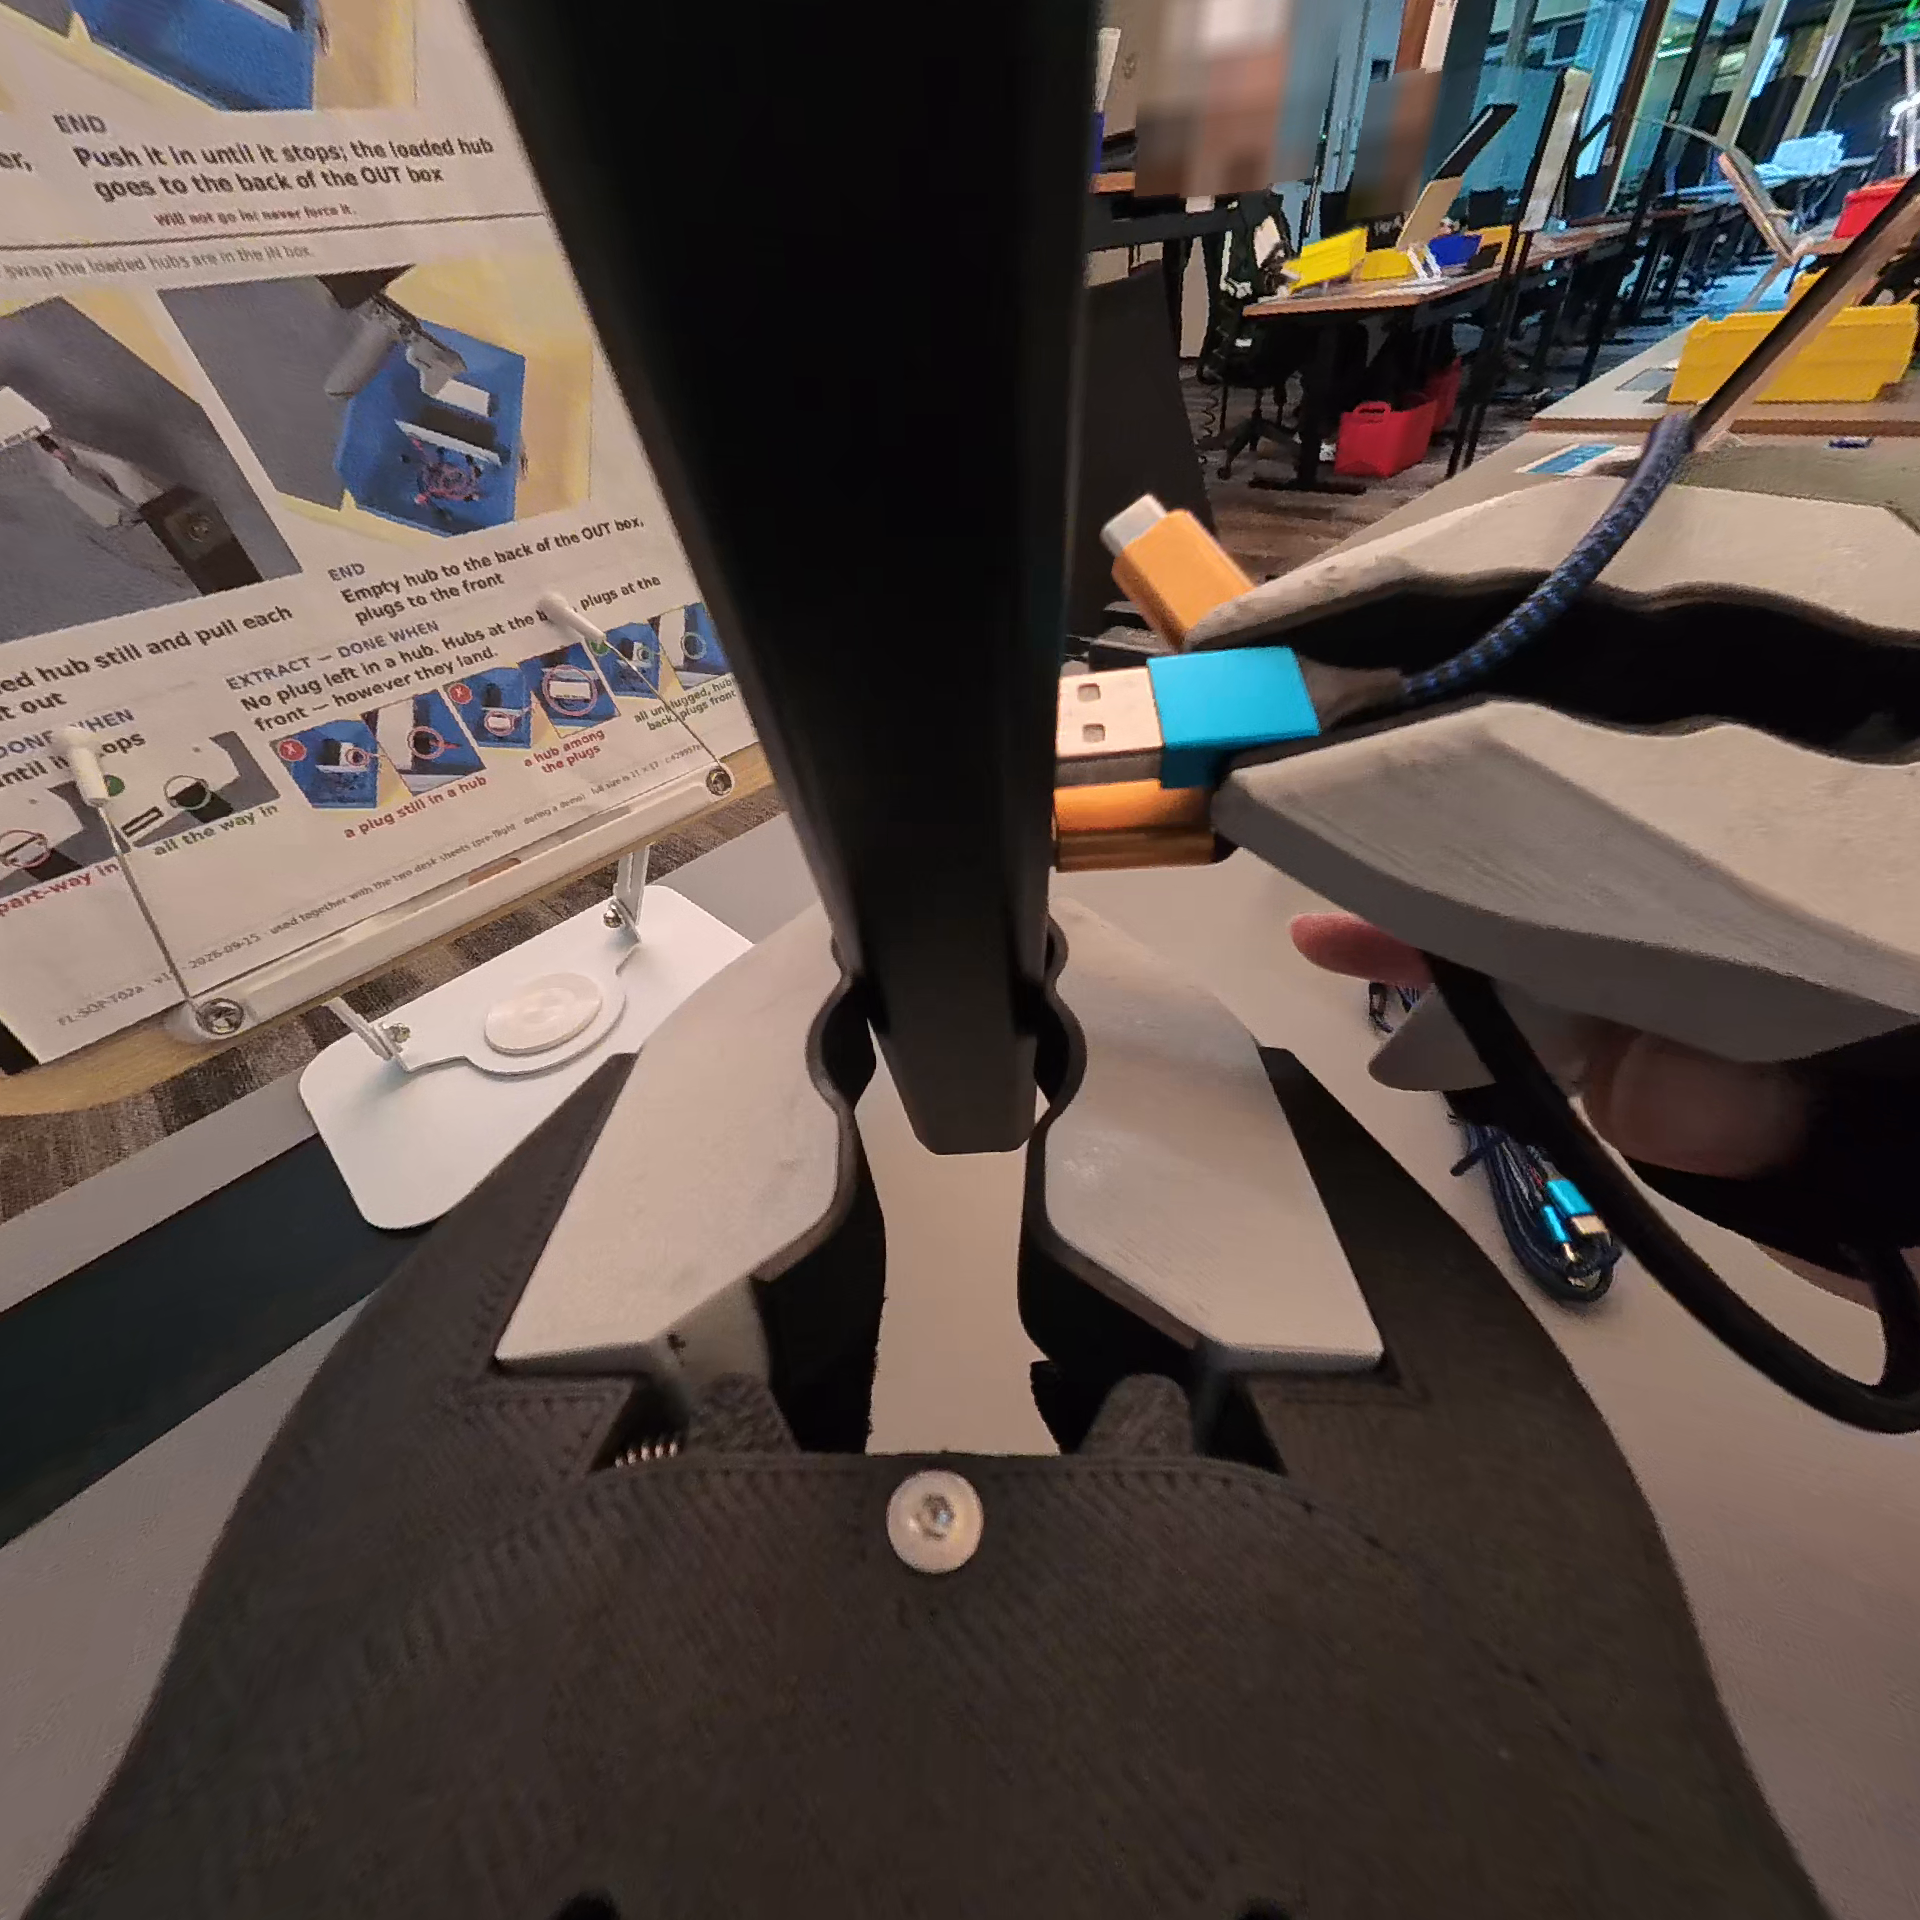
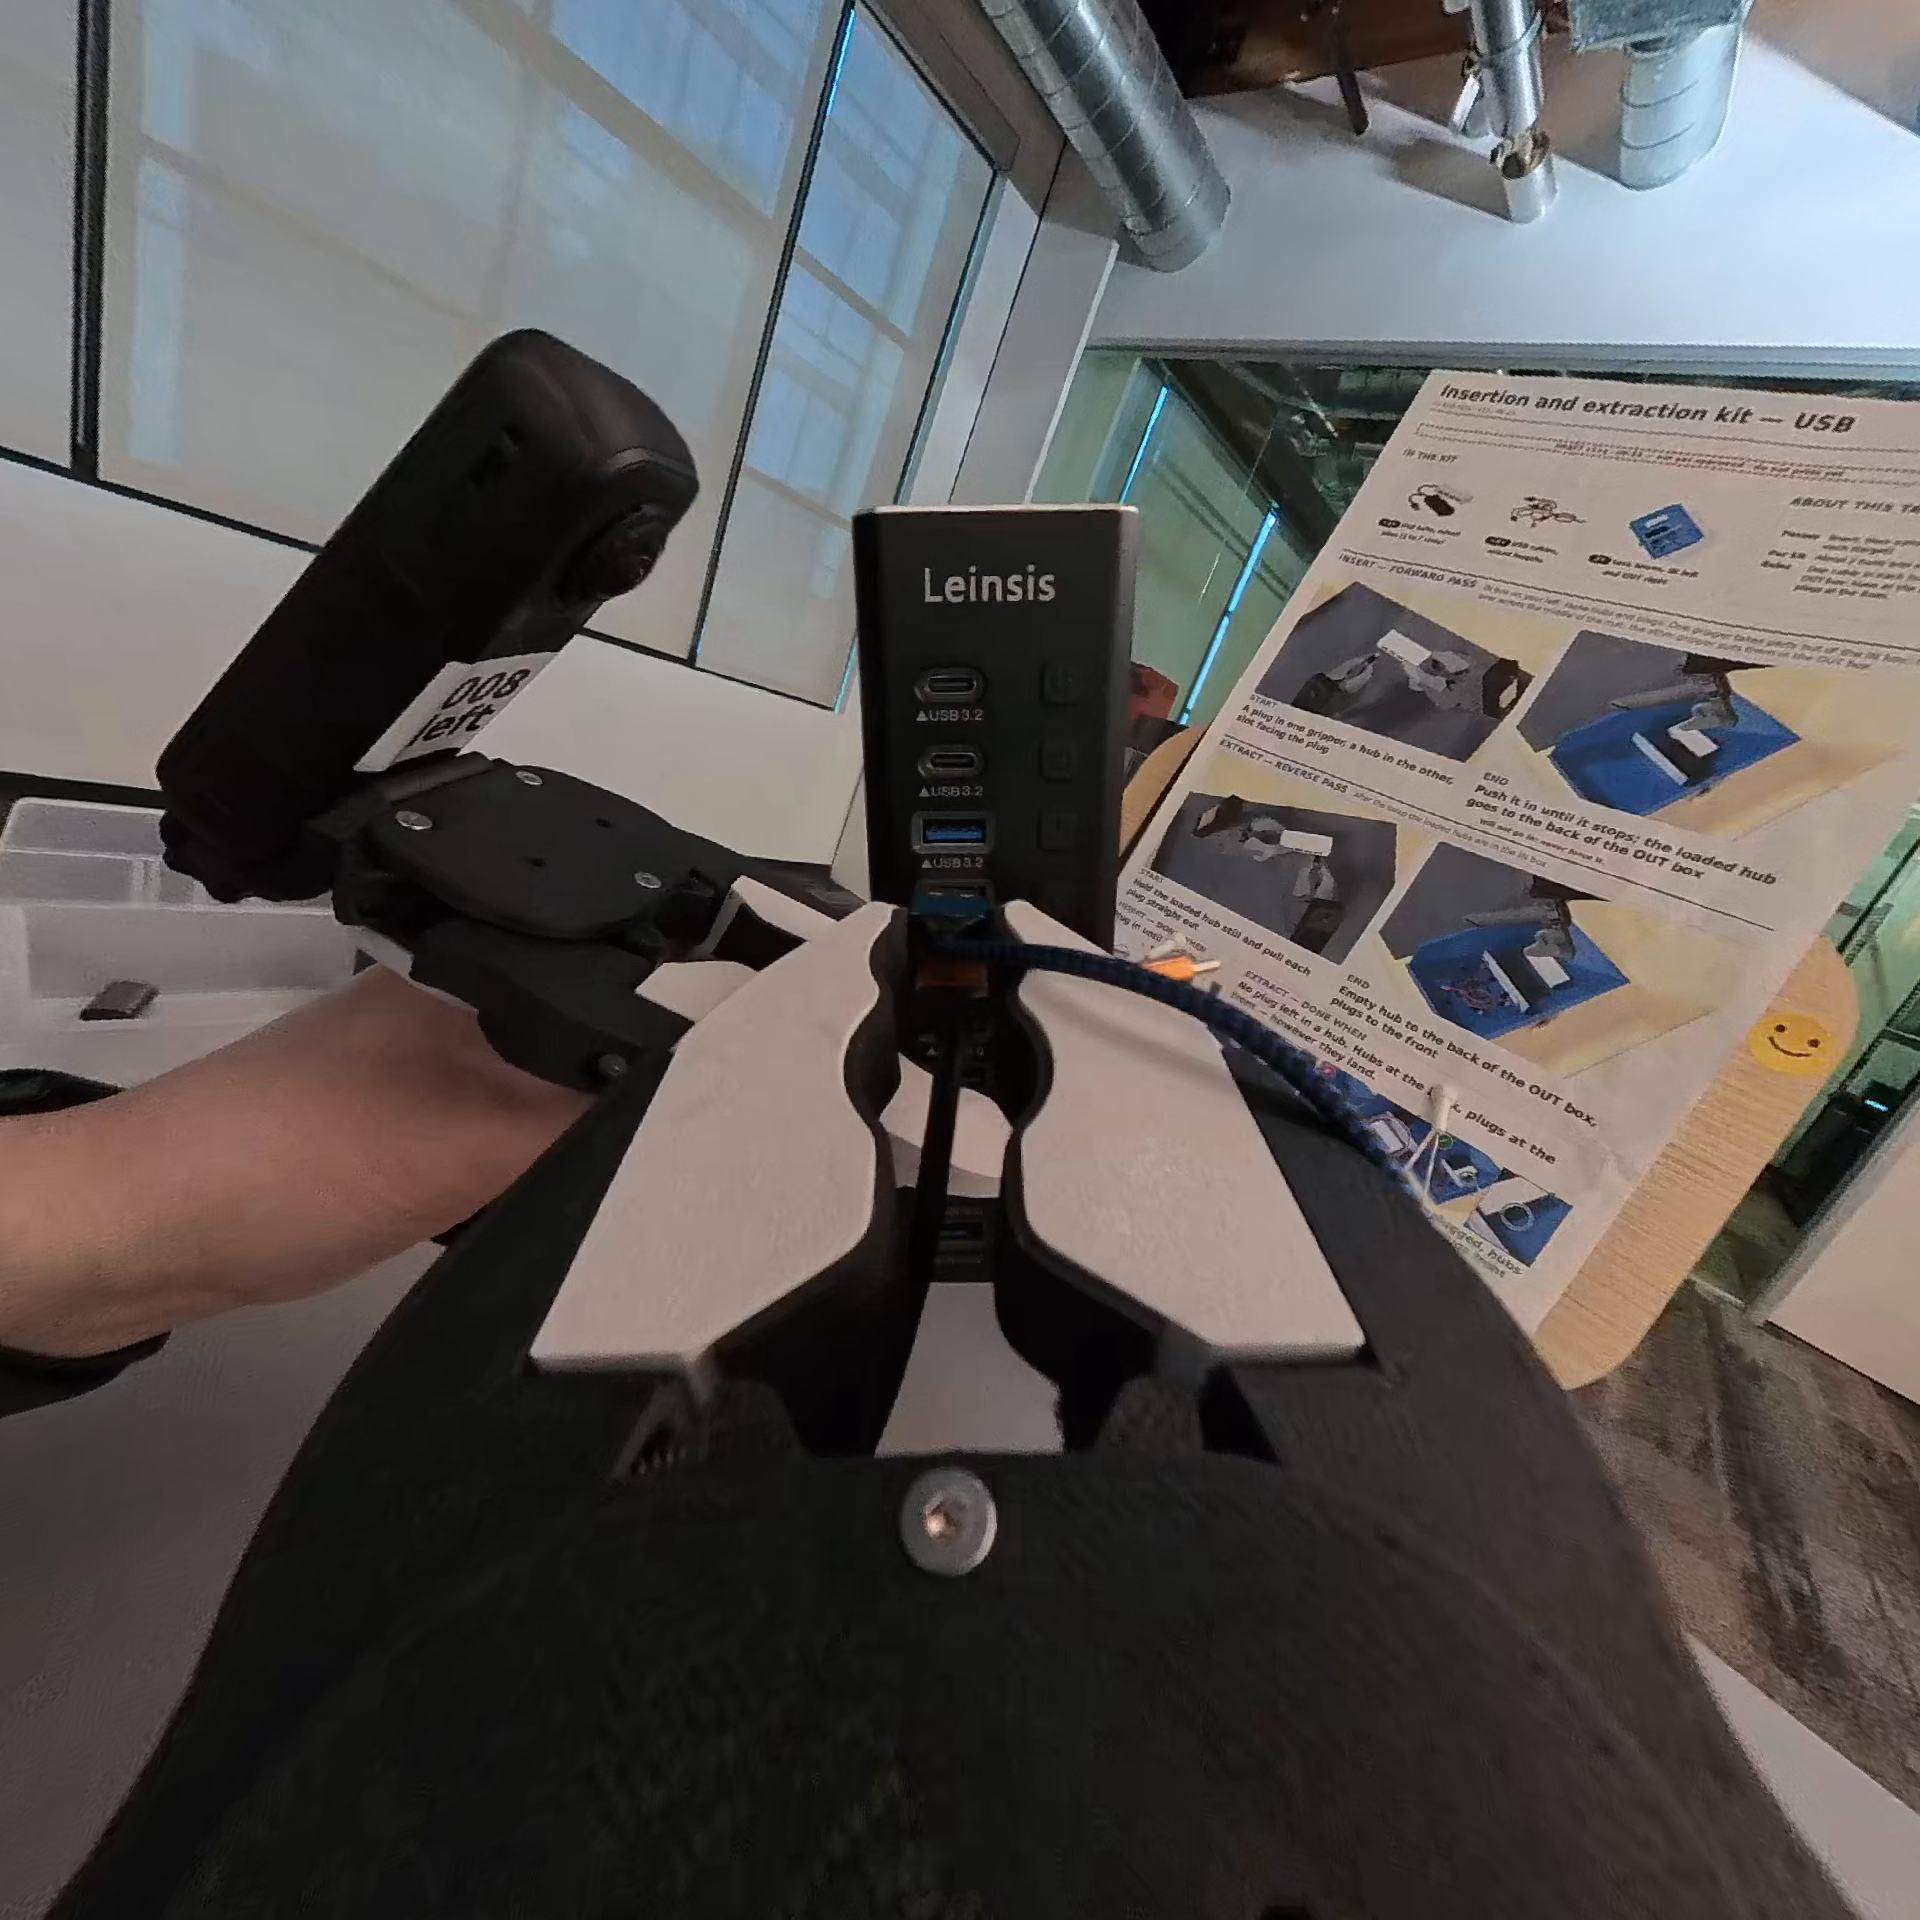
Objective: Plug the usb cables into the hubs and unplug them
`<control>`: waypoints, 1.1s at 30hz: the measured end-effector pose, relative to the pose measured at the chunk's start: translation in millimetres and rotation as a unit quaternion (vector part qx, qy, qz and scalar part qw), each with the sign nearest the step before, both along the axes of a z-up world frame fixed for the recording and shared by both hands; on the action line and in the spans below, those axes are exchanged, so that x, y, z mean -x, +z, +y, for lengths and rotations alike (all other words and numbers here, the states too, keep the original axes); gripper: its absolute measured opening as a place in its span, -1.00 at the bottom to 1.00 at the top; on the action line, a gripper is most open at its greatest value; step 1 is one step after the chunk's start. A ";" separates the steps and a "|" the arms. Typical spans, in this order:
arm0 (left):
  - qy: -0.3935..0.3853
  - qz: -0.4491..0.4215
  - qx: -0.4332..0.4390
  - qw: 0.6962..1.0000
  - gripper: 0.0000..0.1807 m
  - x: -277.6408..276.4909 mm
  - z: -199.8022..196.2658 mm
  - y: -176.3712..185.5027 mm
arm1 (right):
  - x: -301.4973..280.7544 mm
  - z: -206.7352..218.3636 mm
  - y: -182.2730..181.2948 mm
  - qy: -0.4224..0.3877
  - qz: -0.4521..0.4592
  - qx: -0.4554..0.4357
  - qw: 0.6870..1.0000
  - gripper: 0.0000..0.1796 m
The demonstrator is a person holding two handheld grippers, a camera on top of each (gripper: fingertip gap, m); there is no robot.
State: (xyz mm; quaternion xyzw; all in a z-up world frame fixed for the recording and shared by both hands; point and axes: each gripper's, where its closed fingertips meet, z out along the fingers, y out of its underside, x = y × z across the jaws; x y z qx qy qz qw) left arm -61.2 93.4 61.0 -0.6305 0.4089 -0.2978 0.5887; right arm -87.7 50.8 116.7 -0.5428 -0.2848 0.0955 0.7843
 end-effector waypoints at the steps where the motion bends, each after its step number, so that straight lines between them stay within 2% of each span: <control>1: -0.001 -0.002 -0.002 1.000 -0.71 -0.5 -0.7 0.6 | -0.3 -0.2 0.9 0.002 0.005 0.002 1.000 -0.84; 4: -0.004 -0.008 -0.003 1.000 -0.71 -1.4 -2.5 1.7 | 0.0 -1.7 3.0 0.007 0.018 -0.002 1.000 -0.84; 12: -0.017 -0.010 -0.025 1.000 -0.71 -3.6 -7.7 5.4 | 0.5 -5.2 3.9 -0.006 -0.023 -0.046 0.999 -0.84; 24: -0.013 -0.014 -0.087 0.996 -0.72 -0.2 -13.4 16.3 | 4.8 -9.5 9.4 -0.001 -0.008 -0.042 0.999 -0.84; 33: 0.004 0.019 -0.155 0.988 -0.71 6.0 -14.1 21.4 | 8.0 -13.3 11.6 0.019 0.013 -0.033 0.999 -0.84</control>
